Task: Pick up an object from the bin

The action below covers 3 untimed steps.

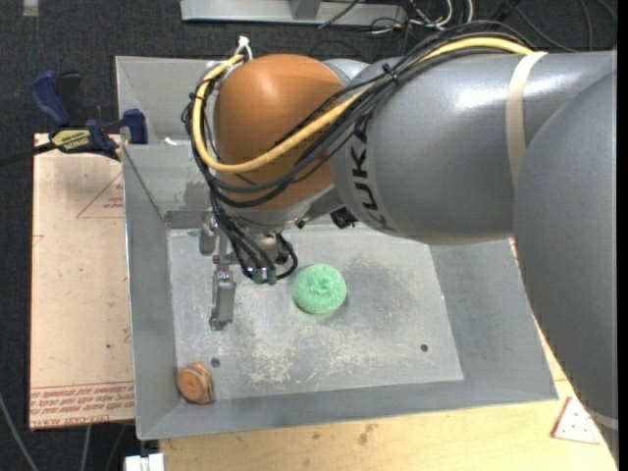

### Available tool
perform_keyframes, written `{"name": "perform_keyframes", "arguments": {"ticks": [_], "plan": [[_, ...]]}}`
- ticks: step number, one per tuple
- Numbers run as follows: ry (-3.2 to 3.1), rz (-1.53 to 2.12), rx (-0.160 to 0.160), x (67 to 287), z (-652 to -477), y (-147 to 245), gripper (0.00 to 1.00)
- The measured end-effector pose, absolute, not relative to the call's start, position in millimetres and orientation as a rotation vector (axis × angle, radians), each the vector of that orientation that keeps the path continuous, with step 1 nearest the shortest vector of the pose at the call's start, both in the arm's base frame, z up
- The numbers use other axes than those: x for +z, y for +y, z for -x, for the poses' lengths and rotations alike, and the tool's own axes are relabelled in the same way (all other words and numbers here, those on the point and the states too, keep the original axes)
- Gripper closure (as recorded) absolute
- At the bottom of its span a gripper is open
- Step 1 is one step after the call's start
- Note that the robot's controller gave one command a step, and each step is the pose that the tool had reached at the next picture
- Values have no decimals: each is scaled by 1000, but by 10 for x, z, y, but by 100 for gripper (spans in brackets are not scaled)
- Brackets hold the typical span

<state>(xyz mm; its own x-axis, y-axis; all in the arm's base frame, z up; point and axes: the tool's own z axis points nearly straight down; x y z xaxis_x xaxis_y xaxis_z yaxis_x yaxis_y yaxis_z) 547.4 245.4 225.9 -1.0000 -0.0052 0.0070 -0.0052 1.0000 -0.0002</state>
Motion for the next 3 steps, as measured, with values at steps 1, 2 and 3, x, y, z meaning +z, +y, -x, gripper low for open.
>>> {"name": "perform_keyframes", "arguments": {"ticks": [1,2,3], "plan": [[-3142,-2,-2,2308,-5493,2440,0],[-3148,-6,-7,2270,-5491,2430,0],[-3155,-22,-12,2131,-5454,2386,0]]}}
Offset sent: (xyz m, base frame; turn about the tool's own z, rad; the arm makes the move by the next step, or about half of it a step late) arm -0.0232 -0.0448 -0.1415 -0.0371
